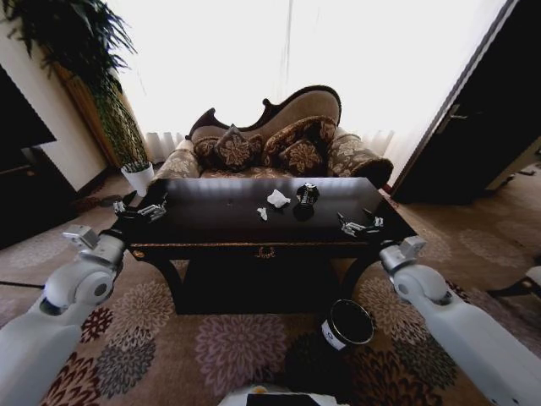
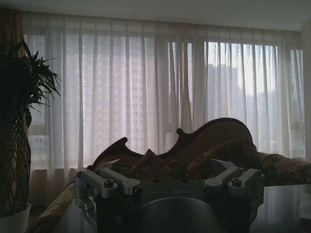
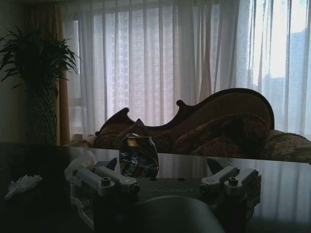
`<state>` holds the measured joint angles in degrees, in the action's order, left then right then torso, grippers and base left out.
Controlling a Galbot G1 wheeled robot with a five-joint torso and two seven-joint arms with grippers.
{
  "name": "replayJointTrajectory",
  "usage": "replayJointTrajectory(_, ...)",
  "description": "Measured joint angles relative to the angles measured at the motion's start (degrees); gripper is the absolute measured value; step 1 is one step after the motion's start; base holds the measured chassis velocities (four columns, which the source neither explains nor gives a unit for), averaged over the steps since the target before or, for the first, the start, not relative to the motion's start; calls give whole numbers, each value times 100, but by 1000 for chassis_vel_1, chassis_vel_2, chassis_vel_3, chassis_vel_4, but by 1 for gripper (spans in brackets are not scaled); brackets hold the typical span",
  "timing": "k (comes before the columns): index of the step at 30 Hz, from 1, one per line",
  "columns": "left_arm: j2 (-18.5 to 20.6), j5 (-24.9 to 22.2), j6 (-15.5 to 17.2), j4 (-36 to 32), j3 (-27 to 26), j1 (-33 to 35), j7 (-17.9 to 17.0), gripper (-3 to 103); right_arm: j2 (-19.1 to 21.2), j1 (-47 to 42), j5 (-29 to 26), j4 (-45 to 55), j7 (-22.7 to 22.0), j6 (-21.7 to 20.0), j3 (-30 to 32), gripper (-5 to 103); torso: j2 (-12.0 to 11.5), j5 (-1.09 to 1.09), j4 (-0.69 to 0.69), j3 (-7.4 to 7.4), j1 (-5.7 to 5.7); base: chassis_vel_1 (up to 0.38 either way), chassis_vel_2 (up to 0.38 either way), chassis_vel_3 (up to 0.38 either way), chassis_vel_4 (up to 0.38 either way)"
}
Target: Move to the front of the table and place the trash on the table into the trash bin.
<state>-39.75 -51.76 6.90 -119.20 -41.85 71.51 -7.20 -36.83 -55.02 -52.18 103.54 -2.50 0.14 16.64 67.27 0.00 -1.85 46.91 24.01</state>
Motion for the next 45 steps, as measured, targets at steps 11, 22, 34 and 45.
replayJointTrajectory(11,0,0,0,0,1,0,2,100,-292,1982,-440,-1175,149,48,-1900,100,0,-1,0,-1,0,0,0,0,0)
replayJointTrajectory(22,0,0,0,0,1,0,2,100,-409,2697,-634,-2161,464,238,-2679,100,0,1,-2,-1,-1,0,0,0,0)
replayJointTrajectory(34,0,0,0,0,1,0,2,100,-755,3520,-723,-2649,482,265,-3295,100,0,0,-1,-1,-1,0,0,0,0)
replayJointTrajectory(45,0,0,1,0,1,0,2,100,-1083,4155,-702,-3358,591,401,-3786,100,0,0,-1,-1,-1,0,0,0,0)
